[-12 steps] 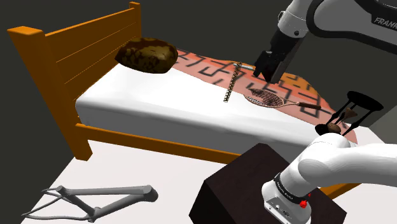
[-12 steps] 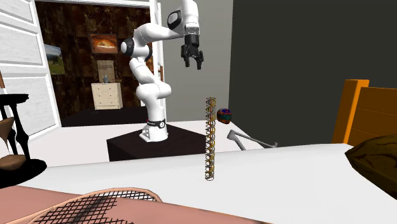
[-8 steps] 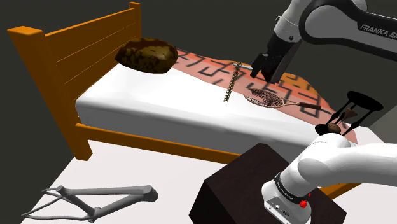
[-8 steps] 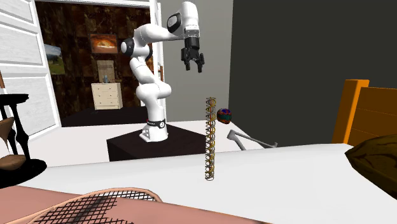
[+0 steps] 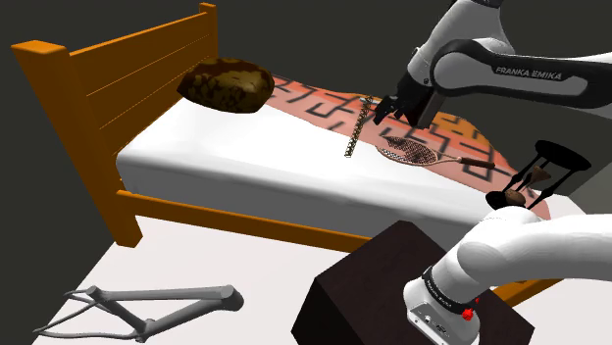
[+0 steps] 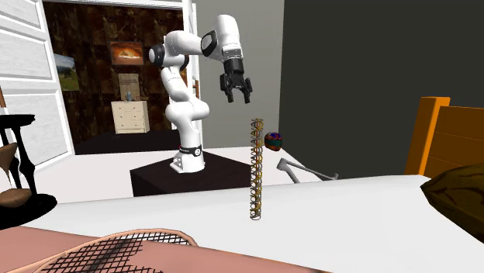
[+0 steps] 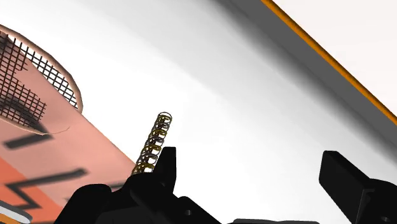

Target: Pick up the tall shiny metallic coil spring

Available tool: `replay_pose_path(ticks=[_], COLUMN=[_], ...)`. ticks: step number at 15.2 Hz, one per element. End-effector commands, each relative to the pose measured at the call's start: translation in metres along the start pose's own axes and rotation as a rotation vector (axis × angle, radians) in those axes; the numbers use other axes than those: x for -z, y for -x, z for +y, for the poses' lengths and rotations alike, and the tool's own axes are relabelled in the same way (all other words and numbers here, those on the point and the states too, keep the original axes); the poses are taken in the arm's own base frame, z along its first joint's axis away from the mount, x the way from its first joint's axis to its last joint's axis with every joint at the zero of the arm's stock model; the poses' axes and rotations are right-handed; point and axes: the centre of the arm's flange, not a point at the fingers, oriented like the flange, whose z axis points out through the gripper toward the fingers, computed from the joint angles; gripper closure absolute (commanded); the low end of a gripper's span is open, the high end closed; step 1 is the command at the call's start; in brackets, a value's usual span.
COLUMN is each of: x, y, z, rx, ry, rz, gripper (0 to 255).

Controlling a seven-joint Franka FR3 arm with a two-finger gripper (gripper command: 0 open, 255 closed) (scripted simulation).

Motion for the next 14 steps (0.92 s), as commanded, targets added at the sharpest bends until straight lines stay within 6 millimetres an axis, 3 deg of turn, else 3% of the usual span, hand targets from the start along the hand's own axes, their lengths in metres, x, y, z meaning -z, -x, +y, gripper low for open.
replay_pose_path(ticks=[1,14], x=[-0.023,-0.152], y=[-0.008,-0.068], z=[0.013,0.094], rx=[-0.015,-0.111], ry=[-0.003,-0.024], rz=[0.029,0.193], gripper=[0,0])
